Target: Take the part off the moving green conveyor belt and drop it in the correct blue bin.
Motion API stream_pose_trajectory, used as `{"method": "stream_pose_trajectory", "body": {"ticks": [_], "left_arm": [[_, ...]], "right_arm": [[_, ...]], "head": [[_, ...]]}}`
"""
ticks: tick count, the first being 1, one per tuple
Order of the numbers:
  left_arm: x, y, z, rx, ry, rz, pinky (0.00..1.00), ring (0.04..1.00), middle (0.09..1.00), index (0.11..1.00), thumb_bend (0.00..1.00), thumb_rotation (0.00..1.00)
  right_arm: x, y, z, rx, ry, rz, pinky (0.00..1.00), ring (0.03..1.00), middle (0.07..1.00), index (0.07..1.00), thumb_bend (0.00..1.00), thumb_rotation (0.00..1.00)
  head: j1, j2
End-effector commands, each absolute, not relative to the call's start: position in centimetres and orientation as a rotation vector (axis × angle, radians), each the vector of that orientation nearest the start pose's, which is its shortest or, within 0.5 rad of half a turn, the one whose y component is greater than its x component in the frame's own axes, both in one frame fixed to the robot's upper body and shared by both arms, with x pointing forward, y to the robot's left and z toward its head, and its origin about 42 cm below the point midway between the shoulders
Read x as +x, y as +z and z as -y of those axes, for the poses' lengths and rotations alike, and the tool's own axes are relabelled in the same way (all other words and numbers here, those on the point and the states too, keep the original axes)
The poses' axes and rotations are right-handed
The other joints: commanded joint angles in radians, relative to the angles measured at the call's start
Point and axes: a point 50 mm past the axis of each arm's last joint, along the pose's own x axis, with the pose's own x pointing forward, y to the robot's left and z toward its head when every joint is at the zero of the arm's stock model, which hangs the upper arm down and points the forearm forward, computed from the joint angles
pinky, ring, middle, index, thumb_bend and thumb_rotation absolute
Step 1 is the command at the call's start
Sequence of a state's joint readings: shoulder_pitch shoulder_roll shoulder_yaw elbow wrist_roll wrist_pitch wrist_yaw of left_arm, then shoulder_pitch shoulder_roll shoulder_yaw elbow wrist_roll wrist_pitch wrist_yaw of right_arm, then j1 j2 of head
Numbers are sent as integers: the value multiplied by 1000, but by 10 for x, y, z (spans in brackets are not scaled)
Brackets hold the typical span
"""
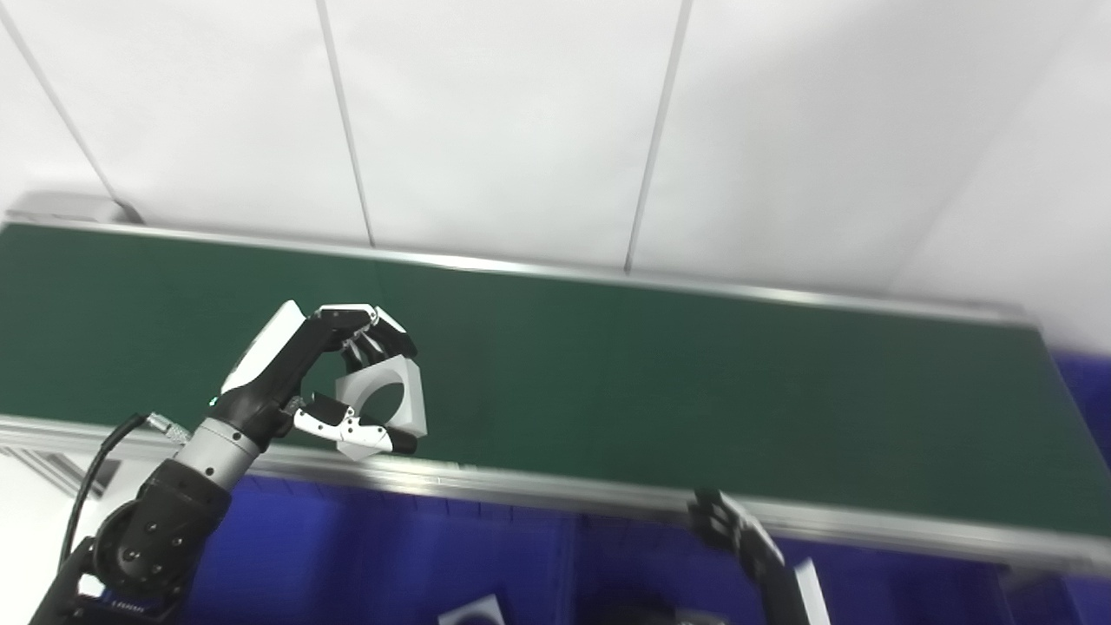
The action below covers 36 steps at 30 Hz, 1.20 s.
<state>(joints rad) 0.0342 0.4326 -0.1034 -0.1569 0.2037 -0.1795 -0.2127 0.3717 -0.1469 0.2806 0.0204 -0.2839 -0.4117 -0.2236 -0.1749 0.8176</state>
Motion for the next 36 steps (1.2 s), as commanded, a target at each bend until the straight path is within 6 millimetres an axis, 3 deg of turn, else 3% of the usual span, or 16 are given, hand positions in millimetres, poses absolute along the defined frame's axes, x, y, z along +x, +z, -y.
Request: {"method": "stream_pose_trajectory", "body": {"ticks": [1, 10, 21, 31, 33, 34, 35, 36], "left_arm": [[265, 148, -291, 621, -423, 266, 252, 370, 452, 525, 494, 0], [245, 107, -274, 666, -563, 183, 333, 408, 488, 513, 499, 0], [232, 82, -263, 739, -705, 18, 378, 415, 481, 512, 499, 0], [227, 68, -256, 829, -756, -55, 403, 405, 476, 531, 496, 0], [227, 70, -257, 859, -768, -57, 475, 436, 500, 508, 499, 0], [227, 71, -257, 870, -772, -57, 502, 523, 498, 502, 510, 0], [227, 72, -258, 900, -809, -80, 562, 613, 588, 597, 577, 76], [227, 73, -258, 926, -840, -97, 580, 635, 620, 632, 600, 105]], "right_arm": [[143, 50, 198, -294, 110, 127, 683, 729, 783, 818, 900, 360], [146, 54, 196, -291, 97, 128, 667, 724, 780, 818, 915, 382], [145, 58, 197, -297, 98, 126, 704, 727, 780, 816, 915, 379], [144, 59, 197, -304, 97, 128, 678, 715, 773, 811, 913, 386], [144, 59, 197, -303, 97, 125, 687, 720, 772, 811, 917, 389], [144, 59, 197, -302, 98, 124, 689, 721, 772, 812, 916, 388], [144, 59, 197, -306, 98, 123, 690, 721, 772, 812, 916, 389], [144, 60, 197, -309, 98, 122, 689, 721, 772, 812, 916, 390]], "head": [[-14, 12], [-13, 39], [-9, 46], [-13, 55], [-17, 57], [-17, 57], [-18, 57], [-18, 57]]}}
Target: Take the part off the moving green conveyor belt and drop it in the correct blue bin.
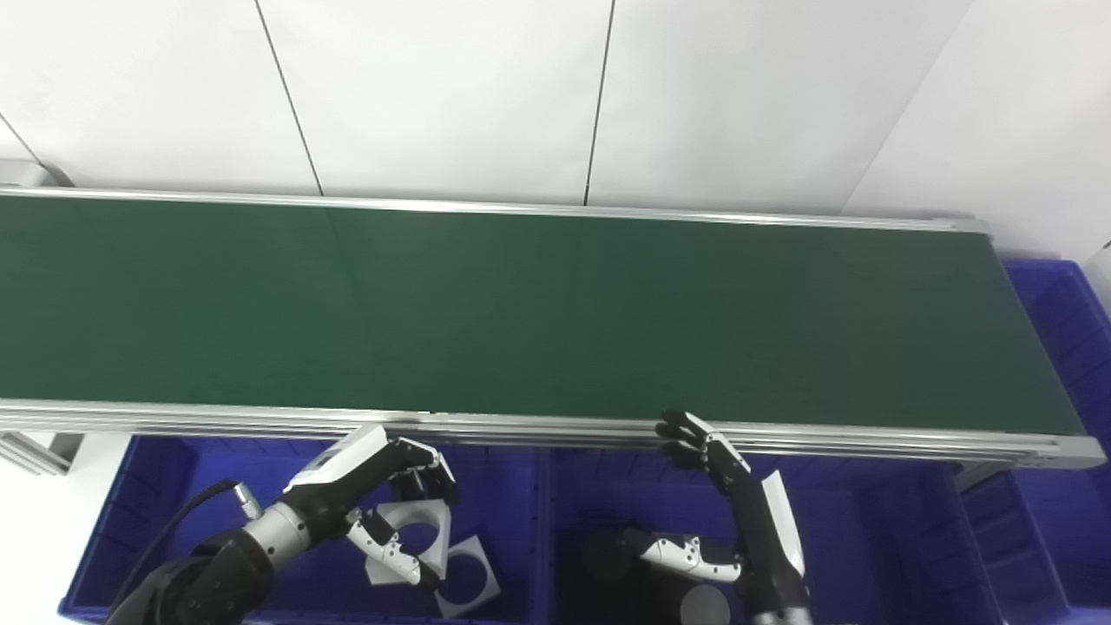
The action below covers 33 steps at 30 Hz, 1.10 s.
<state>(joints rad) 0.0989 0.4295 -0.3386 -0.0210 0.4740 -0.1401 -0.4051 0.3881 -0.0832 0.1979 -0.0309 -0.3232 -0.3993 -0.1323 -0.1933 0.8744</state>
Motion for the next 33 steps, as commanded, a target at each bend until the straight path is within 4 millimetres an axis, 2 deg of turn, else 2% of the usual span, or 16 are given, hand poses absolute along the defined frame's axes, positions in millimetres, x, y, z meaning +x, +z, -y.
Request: {"method": "stream_pose_trajectory", "body": {"ticks": [1, 2, 3, 6, 8, 10, 15, 16, 21, 27, 33], "left_arm": [[227, 74, -258, 943, -860, -109, 625, 691, 697, 711, 670, 182], [226, 76, -258, 963, -875, -121, 648, 720, 737, 751, 706, 222], [225, 77, -258, 973, -880, -127, 680, 773, 801, 808, 776, 348], [220, 80, -258, 986, -878, -125, 706, 821, 864, 870, 865, 508], [216, 82, -258, 964, -863, -125, 708, 836, 892, 895, 922, 571], [212, 83, -257, 898, -841, -112, 713, 845, 904, 905, 947, 582], [202, 85, -252, 641, -769, -58, 753, 859, 904, 900, 993, 487], [200, 84, -250, 567, -748, -27, 757, 853, 896, 893, 980, 443], [195, 79, -238, 341, -668, 76, 794, 853, 892, 887, 953, 373], [192, 59, -230, 169, -574, 109, 823, 863, 895, 892, 935, 310], [187, 44, -231, 83, -489, 76, 870, 883, 905, 901, 928, 272]], "right_arm": [[144, 60, 197, -310, 99, 122, 688, 722, 773, 814, 913, 388], [144, 60, 196, -307, 99, 121, 688, 723, 774, 814, 912, 387], [143, 61, 196, -305, 99, 120, 686, 723, 776, 815, 910, 379], [143, 61, 195, -298, 99, 122, 686, 724, 778, 816, 909, 379], [143, 61, 194, -300, 97, 125, 683, 719, 774, 813, 914, 384], [143, 60, 193, -305, 97, 125, 678, 716, 771, 812, 914, 387], [143, 60, 192, -300, 102, 119, 691, 720, 776, 815, 912, 381], [143, 59, 192, -300, 104, 119, 692, 719, 776, 814, 914, 383], [142, 57, 191, -292, 114, 116, 677, 719, 777, 814, 920, 383], [139, 56, 190, -303, 118, 102, 677, 726, 784, 818, 925, 398], [137, 55, 190, -314, 114, 99, 686, 717, 781, 812, 930, 392]], "head": [[0, 0], [-7, 1], [-7, 1], [-10, 1], [-13, 0], [-19, -2], [-31, -6], [-31, -6], [-47, -20], [-62, -27], [-62, -33]]}}
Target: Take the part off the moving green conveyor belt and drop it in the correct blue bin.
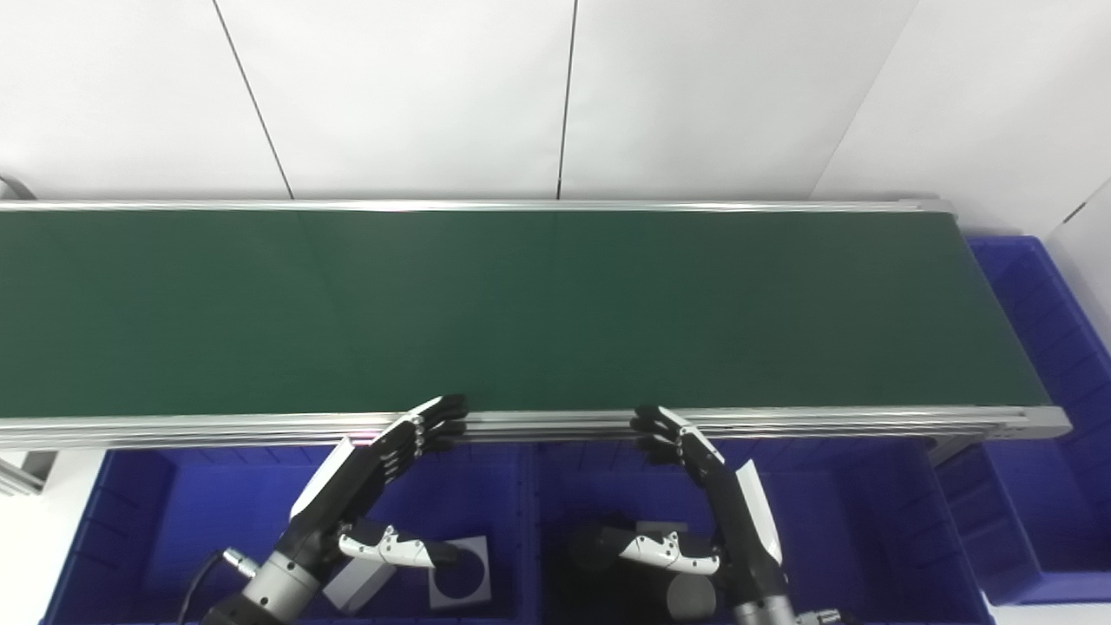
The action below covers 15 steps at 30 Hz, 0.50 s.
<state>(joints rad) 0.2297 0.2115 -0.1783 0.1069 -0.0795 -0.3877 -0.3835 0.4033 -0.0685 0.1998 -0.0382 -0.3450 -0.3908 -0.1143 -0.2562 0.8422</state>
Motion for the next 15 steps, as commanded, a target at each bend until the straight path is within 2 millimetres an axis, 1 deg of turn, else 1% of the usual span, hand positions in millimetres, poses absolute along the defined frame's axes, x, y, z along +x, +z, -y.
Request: {"method": "stream_pose_trajectory", "body": {"ticks": [1, 8, 15], "left_arm": [[186, 42, -231, 79, -485, 75, 868, 884, 907, 901, 919, 265], [183, 40, -230, 73, -464, 64, 881, 885, 900, 896, 903, 200], [179, 42, -229, 110, -422, 82, 816, 847, 863, 849, 895, 182]], "right_arm": [[137, 55, 190, -315, 115, 99, 685, 717, 782, 813, 927, 397], [135, 55, 192, -324, 119, 93, 698, 720, 786, 817, 916, 395], [134, 55, 193, -321, 115, 90, 698, 722, 785, 818, 922, 396]], "head": [[0, -1], [4, -2], [8, -2]]}}
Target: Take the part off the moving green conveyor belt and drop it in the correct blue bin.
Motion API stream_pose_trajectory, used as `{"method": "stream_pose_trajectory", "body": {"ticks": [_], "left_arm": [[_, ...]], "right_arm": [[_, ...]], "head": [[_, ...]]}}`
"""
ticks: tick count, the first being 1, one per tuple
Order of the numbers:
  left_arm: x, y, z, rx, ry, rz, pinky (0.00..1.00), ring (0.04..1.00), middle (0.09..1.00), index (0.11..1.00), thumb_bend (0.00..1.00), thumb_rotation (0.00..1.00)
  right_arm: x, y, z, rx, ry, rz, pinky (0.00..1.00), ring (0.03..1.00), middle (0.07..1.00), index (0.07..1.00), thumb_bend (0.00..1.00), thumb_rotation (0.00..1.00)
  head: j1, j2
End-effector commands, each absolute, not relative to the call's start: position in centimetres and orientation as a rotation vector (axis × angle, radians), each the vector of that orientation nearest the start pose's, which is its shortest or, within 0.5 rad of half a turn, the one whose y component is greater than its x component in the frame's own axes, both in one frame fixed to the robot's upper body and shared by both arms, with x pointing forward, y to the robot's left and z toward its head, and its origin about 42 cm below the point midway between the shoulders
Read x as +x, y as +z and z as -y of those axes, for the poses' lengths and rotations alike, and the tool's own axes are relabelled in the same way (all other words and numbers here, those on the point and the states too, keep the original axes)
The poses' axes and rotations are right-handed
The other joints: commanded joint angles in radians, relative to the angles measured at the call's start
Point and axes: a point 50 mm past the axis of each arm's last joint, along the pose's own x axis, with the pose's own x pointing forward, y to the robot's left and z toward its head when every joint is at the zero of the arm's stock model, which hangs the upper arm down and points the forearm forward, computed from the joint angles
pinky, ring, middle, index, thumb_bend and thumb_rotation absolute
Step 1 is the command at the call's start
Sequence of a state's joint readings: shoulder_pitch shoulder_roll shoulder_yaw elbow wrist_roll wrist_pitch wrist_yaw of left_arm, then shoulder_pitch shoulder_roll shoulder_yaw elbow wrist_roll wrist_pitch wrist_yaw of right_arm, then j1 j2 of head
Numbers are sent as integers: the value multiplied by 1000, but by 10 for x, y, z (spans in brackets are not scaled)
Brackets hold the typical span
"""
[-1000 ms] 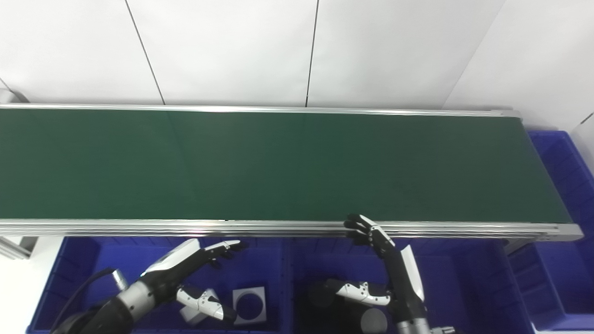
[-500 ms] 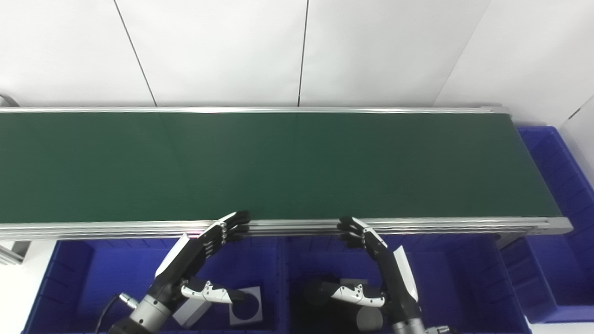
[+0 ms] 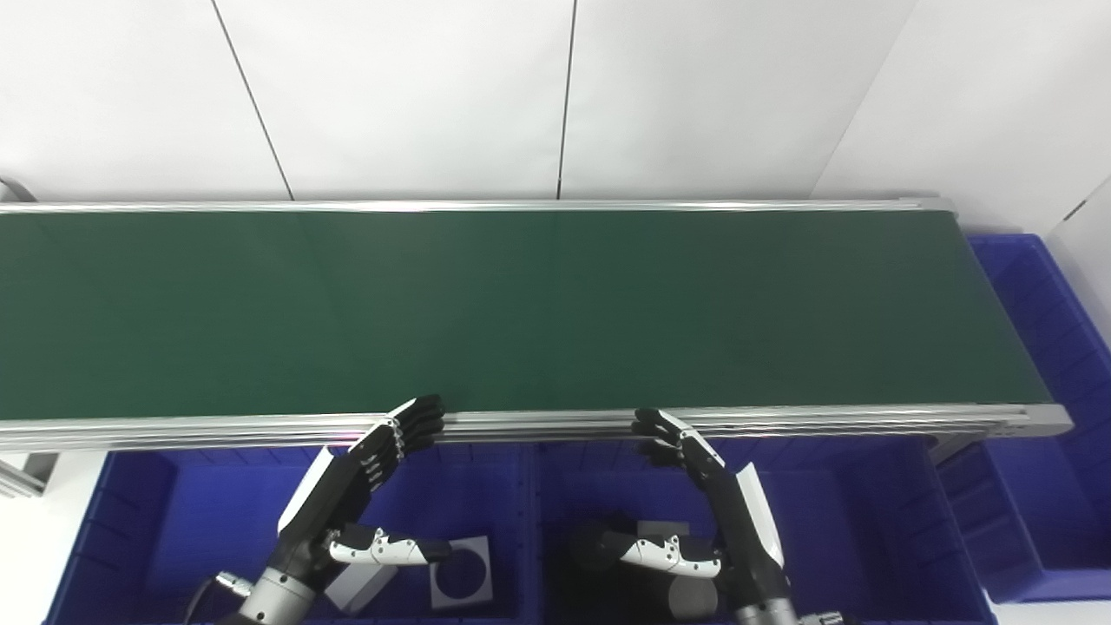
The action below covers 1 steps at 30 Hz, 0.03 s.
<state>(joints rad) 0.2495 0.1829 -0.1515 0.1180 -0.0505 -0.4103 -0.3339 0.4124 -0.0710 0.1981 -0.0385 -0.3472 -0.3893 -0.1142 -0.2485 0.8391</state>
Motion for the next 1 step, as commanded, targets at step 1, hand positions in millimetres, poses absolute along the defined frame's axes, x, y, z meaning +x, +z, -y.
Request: {"method": "stream_pose_trajectory", "body": {"ticks": [1], "left_arm": [[179, 42, -229, 113, -413, 80, 812, 843, 858, 845, 892, 180]], "right_arm": [[134, 55, 193, -322, 114, 90, 693, 720, 782, 817, 922, 396]], "head": [[0, 1]]}}
